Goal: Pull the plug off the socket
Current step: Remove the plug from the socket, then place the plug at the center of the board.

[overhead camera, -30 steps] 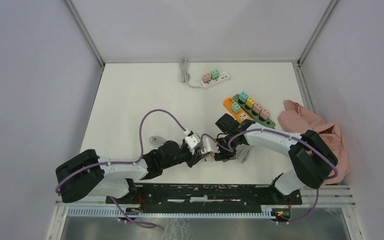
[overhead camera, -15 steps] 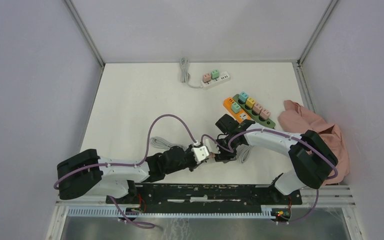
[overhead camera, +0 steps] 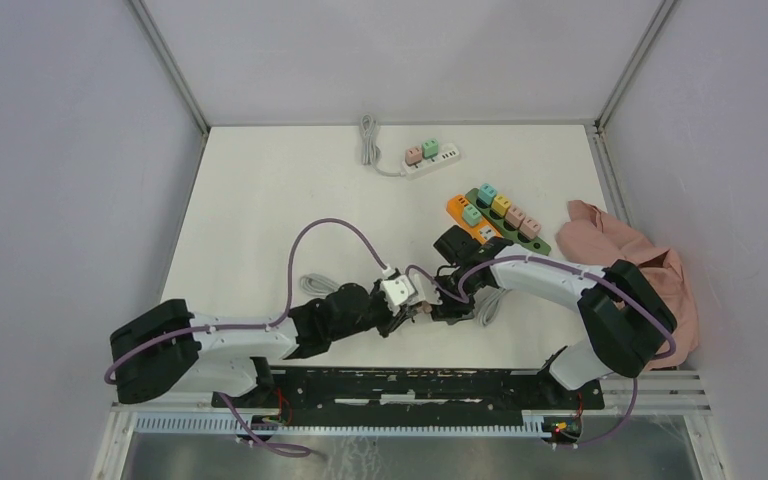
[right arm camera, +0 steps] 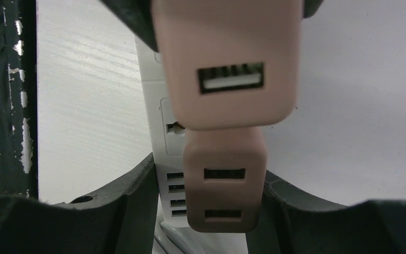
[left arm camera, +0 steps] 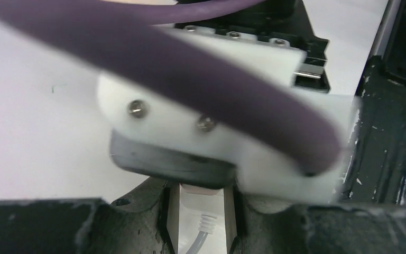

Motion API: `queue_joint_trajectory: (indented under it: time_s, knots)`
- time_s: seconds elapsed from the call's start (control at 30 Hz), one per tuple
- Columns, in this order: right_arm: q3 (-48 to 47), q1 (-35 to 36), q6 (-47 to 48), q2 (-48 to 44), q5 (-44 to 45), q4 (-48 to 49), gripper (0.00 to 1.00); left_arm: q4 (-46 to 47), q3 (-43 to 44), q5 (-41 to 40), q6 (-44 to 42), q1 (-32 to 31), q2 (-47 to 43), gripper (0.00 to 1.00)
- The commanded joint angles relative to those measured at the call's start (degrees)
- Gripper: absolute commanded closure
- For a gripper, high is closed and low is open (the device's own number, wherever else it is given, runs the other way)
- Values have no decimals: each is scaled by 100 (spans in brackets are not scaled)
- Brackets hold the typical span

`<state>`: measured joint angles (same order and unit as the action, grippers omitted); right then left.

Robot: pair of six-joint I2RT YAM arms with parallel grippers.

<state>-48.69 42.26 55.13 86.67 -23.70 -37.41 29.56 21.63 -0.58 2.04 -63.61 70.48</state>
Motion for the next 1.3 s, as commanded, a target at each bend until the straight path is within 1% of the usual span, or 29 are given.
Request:
queue_joint_trajectory:
  time_s: [0.0,0.1,0.17,0.23,0.3,0.37,0.4,0.47,0.57,0.63,0.73,0.9,1.1,1.27]
  knots:
    - [-183,-15,-310,-53,131,260,100,-557,527,-632,-1186,-589,-106,97]
    - [-184,-33,-324,-46,121,260,100,-211,341,-370,-1504,-762,-255,97]
    - [-184,-40,-325,-39,120,260,100,94,225,-382,-1371,-768,-315,97]
    - [-178,-42,-319,-37,125,260,100,272,188,-486,-968,-680,-333,97]
    - [-185,-42,-319,-35,124,257,100,395,167,-162,-313,-411,-353,97]
    - [-185,-46,-310,-48,120,247,100,850,-33,233,396,-140,-388,97]
    - [-183,-51,-306,-52,128,239,100,1023,-146,308,567,-87,-429,97]
    - [-179,-58,-293,-67,129,243,100,1162,-283,367,550,-72,-549,97]
    - [-183,-75,-252,-95,87,188,100,1094,-423,518,65,-123,-762,97]
    - [-194,-106,-236,-140,24,151,100,779,-421,438,-165,-129,-940,97]
    - [-192,-194,-201,-196,-64,86,97,158,-376,154,-150,-58,-1178,97]
    - [-179,-300,-161,-257,-143,57,77,66,-668,14,626,193,-1475,97]
    - [-183,-318,-152,-222,-102,45,55,-302,-692,318,1623,934,-1463,97]
    - [-180,-333,-150,-252,-112,23,30,-518,-619,451,1962,1467,-1649,97]
